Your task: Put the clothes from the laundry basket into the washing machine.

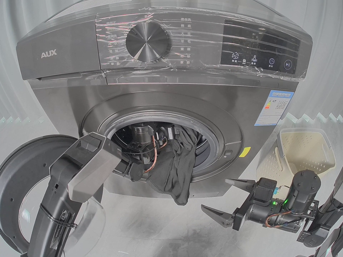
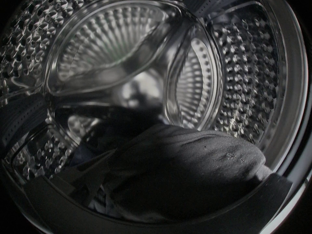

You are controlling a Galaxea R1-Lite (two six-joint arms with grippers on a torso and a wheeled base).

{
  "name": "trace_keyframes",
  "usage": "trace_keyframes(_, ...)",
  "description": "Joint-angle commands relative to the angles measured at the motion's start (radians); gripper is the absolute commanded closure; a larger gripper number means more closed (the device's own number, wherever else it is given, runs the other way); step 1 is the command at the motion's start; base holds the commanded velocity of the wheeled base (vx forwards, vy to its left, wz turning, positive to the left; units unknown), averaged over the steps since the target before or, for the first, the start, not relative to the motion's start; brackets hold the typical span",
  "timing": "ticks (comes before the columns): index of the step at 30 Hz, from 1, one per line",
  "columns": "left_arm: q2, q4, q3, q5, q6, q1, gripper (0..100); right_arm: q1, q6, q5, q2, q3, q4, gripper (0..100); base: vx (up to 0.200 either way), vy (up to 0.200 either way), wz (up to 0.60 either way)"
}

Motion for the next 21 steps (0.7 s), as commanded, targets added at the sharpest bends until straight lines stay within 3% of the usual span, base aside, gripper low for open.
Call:
trace_keyframes(1, -0.205, 0.023, 0.260, -0.031, -0.005, -0.043, 0, 0.001, 0.000, 0.000, 0.001, -0.002, -0.001, 0, 0.000, 0.000, 0.00)
trace_keyframes(11, -0.259, 0.105, 0.388, -0.048, 0.026, -0.058, 0, 0.001, 0.000, 0.000, 0.001, 0.000, 0.000, 0, 0.000, 0.000, 0.00)
trace_keyframes(15, -0.261, 0.115, 0.448, -0.086, 0.070, -0.058, 0, 0.001, 0.000, 0.000, 0.001, 0.000, -0.001, 0, 0.000, 0.000, 0.00)
trace_keyframes(21, -0.248, 0.111, 0.457, -0.120, 0.075, -0.086, 0, 0.001, 0.000, 0.000, 0.003, -0.002, 0.000, 0, 0.000, 0.000, 0.00)
